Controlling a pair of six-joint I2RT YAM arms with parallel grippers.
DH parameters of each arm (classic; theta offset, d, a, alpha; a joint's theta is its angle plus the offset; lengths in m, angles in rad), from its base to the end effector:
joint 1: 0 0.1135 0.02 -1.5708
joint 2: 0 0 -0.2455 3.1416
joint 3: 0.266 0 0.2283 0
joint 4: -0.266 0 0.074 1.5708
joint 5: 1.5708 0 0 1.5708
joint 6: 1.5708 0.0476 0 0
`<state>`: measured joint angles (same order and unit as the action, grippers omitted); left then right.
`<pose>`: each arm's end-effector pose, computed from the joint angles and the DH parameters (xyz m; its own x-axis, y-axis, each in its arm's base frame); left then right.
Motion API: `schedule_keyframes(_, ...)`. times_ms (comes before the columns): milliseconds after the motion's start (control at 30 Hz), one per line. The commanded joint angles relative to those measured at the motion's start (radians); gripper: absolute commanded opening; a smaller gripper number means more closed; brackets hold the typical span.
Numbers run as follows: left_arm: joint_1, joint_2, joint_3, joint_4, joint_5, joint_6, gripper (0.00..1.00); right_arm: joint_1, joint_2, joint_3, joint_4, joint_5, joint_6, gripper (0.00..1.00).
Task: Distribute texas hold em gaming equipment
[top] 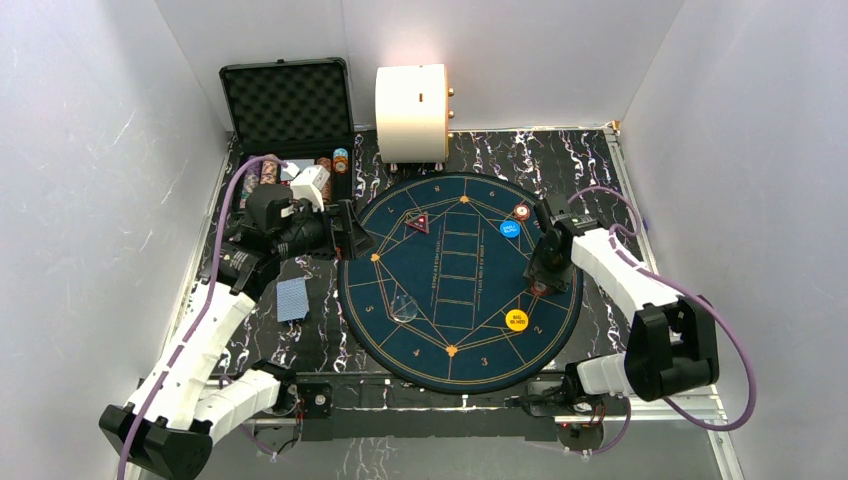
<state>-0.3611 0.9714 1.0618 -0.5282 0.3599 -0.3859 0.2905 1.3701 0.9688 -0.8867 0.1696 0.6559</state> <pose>0.1838 -0.0873 0.3456 -0.6042 -0.1484 -0.7829 0.4335 0.7632 -0.4792 0.2236 0.0585 0.2072 -0.8738 0.3662 -0.3200 0.3731 0.9268 0.0417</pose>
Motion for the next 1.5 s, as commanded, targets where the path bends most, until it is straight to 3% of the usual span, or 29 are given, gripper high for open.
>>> schedule_keyframes(0, -0.007, -0.033, -0.016, -0.015, 0.032, -0.007, 0.98, -0.001, -0.064, -0.072, 0.030, 0.059, 0.120, 0.26)
schedule_keyframes(400, -0.007, -0.032, -0.001, -0.024, 0.015, -0.005, 0.98, 0.000, -0.035, -0.213, 0.113, 0.074, 0.169, 0.28)
schedule_keyframes(700, -0.007, -0.019, -0.033, -0.011, 0.020, -0.011, 0.98, 0.000, -0.065, -0.250, 0.131, 0.032, 0.179, 0.52)
schedule_keyframes(933, -0.007, 0.013, -0.029, -0.010, 0.019, -0.008, 0.98, -0.003, -0.127, 0.008, -0.042, 0.125, 0.085, 0.86)
schedule_keyframes(1000, -0.007, 0.024, -0.026, -0.010, 0.018, -0.006, 0.98, -0.057, -0.107, 0.122, -0.071, 0.135, 0.019, 0.94)
schedule_keyframes(1233, -0.007, 0.062, -0.011, 0.001, 0.009, -0.001, 0.98, -0.365, 0.176, 0.386, 0.154, 0.081, -0.242, 0.92)
schedule_keyframes(1467, -0.007, 0.098, 0.015, -0.008, -0.023, 0.013, 0.98, -0.445, 0.461, 0.582, 0.197, 0.090, -0.352, 0.90)
